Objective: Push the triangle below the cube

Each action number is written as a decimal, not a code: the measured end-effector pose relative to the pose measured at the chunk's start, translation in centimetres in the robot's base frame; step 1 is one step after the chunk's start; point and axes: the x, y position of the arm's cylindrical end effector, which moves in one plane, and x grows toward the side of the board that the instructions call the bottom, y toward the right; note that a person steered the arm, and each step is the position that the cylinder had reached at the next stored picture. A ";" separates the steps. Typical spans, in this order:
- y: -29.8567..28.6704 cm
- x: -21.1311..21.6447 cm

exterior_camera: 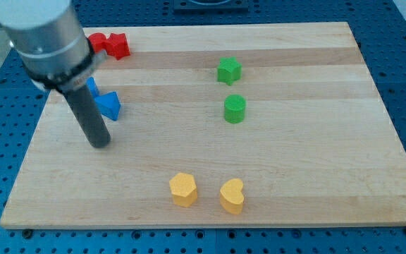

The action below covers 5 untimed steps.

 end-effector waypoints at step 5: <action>2.1 -7.6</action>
